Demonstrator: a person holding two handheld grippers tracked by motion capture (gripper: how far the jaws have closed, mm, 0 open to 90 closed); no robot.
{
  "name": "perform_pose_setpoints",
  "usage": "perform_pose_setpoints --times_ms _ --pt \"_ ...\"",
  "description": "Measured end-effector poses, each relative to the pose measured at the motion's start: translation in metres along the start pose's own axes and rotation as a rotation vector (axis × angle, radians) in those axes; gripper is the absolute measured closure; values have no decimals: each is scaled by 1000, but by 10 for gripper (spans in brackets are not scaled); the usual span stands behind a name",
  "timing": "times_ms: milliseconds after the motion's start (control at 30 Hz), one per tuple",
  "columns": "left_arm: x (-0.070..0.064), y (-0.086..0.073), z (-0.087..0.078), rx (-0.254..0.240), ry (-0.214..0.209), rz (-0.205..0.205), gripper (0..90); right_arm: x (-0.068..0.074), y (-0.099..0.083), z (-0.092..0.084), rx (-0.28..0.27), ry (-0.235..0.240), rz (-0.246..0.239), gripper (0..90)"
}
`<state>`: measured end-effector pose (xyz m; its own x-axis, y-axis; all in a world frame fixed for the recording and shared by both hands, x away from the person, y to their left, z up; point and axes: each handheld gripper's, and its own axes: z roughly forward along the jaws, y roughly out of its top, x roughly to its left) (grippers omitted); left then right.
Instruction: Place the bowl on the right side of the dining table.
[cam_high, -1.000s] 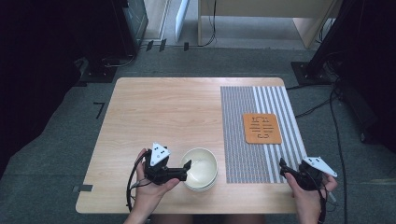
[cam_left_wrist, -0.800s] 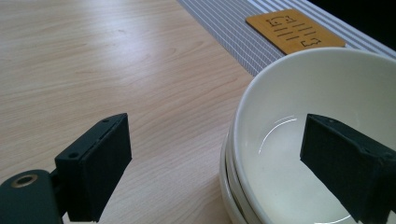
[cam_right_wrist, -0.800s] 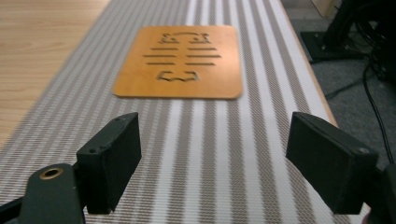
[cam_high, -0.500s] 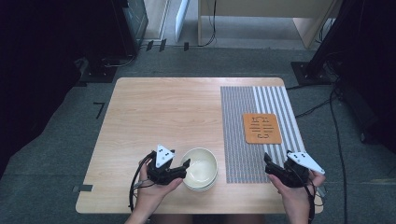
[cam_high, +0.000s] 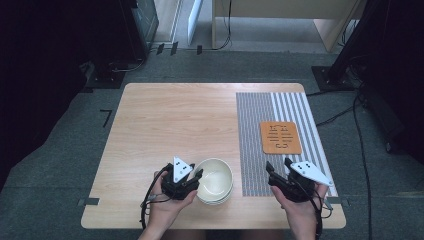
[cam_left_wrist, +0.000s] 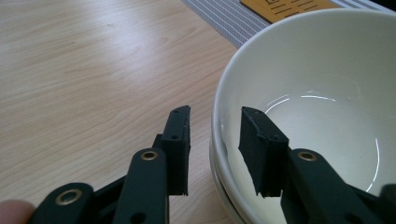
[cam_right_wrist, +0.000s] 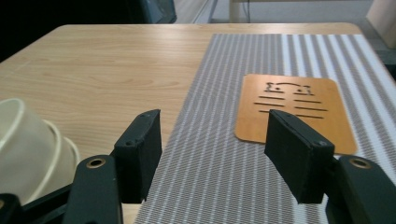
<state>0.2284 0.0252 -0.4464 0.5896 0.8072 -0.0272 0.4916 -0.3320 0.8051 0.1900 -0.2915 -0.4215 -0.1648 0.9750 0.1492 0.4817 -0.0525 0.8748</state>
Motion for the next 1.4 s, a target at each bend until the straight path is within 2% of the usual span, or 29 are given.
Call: perform_pose_setpoints --times_ms 167,267,300,400,467,500,533,567,600,667,700,800,867,1067,1133,1233,1300,1367,1400 --pt "0 0 4 20 11 11 677 8 2 4 13 36 9 390" --pt "1 0 5 23 -4 16 692 16 4 7 18 62 4 410" --pt "0 0 5 22 -11 22 722 22 5 9 19 81 0 416" --pt "-2 0 6 20 -17 36 763 28 6 10 18 102 2 423" --pt "-3 0 7 12 -11 44 771 40 8 11 16 150 -5 427" --pt "-2 1 6 6 -11 44 771 40 8 11 16 150 -5 427" --pt "-2 1 5 -15 -10 42 793 48 10 12 22 195 -10 457" --pt "-2 1 5 -15 -10 42 800 48 10 12 22 195 -10 457" --pt "-2 2 5 -28 -9 41 800 50 10 13 30 218 -3 470" --pt "-4 1 4 -42 7 69 807 55 9 16 40 274 5 495" --pt "-5 1 4 -45 13 76 807 59 8 18 52 284 -7 501" --pt "-3 1 4 -58 -1 74 811 63 6 20 60 291 -15 510" --pt "-4 2 0 -96 -2 75 827 69 5 22 70 309 -22 528" --pt "-5 1 -2 -134 4 94 833 78 1 30 101 298 -47 510" --pt "-5 1 -2 -140 2 96 833 80 -2 36 131 285 -52 528" --pt "-6 0 -3 -153 4 107 834 84 -6 43 152 259 -47 620" --pt "-6 0 -3 -152 5 110 834 85 -7 44 152 260 -48 623" --pt "-5 0 -3 -153 4 111 834 88 -7 48 154 223 -45 613" --pt "-5 0 -3 -154 4 111 834 88 -7 48 154 223 -45 613"
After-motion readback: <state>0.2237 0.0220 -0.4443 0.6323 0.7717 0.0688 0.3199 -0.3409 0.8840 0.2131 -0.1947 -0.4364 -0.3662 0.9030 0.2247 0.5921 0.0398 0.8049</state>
